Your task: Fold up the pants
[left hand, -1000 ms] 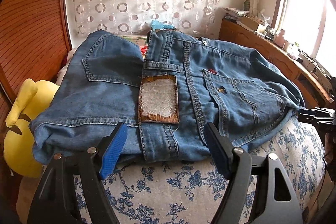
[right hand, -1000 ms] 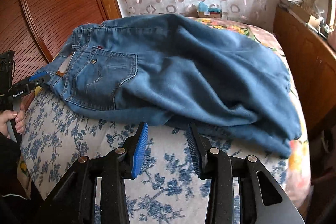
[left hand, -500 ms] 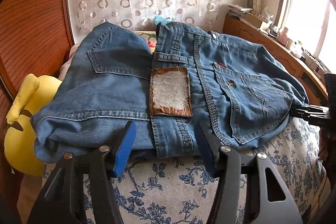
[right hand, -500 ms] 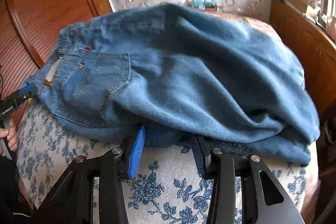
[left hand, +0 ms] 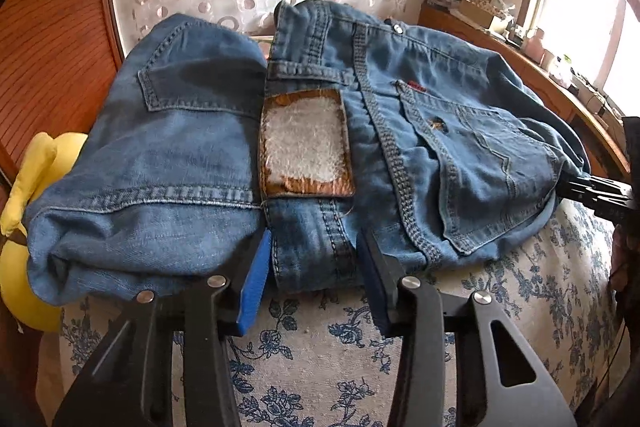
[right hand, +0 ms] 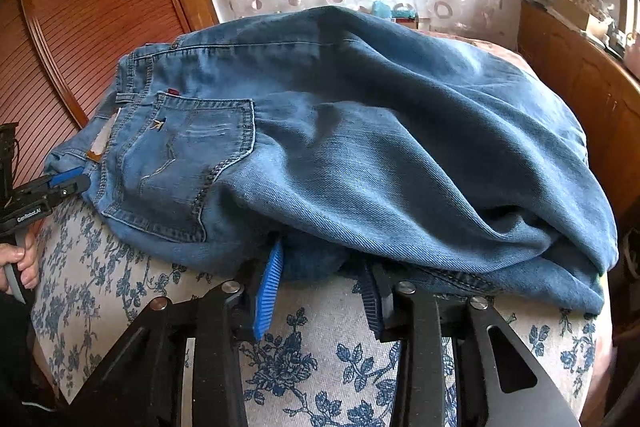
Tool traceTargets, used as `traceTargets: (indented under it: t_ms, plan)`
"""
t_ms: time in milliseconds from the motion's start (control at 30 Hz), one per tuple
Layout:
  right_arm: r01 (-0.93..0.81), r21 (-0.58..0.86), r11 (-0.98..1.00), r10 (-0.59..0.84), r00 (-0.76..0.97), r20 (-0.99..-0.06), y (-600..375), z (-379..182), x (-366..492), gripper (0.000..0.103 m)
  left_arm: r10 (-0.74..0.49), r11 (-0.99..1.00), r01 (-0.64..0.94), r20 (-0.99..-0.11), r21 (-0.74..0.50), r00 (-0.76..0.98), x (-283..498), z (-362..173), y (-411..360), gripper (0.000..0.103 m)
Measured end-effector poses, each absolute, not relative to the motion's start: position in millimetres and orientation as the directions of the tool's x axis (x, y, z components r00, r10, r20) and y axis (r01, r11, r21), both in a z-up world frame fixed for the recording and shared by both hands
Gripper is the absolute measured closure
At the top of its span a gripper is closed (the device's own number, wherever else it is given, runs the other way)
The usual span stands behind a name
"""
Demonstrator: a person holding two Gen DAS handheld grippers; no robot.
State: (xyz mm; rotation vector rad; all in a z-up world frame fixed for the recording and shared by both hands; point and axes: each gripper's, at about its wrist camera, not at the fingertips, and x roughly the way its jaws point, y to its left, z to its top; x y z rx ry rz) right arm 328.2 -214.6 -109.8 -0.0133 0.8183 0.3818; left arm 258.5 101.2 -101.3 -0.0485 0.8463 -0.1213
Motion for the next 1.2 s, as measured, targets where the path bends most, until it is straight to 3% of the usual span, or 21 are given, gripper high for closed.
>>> traceTargets:
  t_ms: [167,233,333,400,833,1200]
  plan:
    - [-0.36,0.145,0.922,0.35,0.609,-0.712,-214.6,-109.7,330.7,0.082,-0.103,0.995,0.078,-0.753,-0.069,0.65,260.2,-103.2,96.7,0.057]
    - [-0.366,0.146,0.919,0.356,0.612,-0.707,-214.6,-106.8,331.0,0.091,-0.1,0.995,0.072,-0.742,-0.069,0.663,259.1,-99.5,94.7,0.063]
    - [-0.368,0.161,0.916,0.371,0.624,-0.688,-220.0,-98.4,329.2,0.095,-0.118,0.993,0.077,-0.722,-0.089,0.682,253.3,-92.3,94.5,0.077]
    - [-0.371,0.173,0.912,0.385,0.637,-0.667,-223.9,-93.4,323.5,0.095,-0.13,0.991,0.084,-0.707,-0.1,0.695,248.8,-85.5,92.4,0.085]
    - [-0.408,0.137,0.903,0.406,0.7,-0.588,-227.4,-59.5,252.2,0.097,-0.103,0.995,0.087,-0.567,-0.057,0.817,205.6,-17.1,96.3,0.087]
    - [-0.443,0.108,0.89,0.426,0.726,-0.54,-220.7,-50.3,165.0,0.097,-0.12,0.993,0.1,-0.497,-0.068,0.86,139.3,7.2,110.7,0.087]
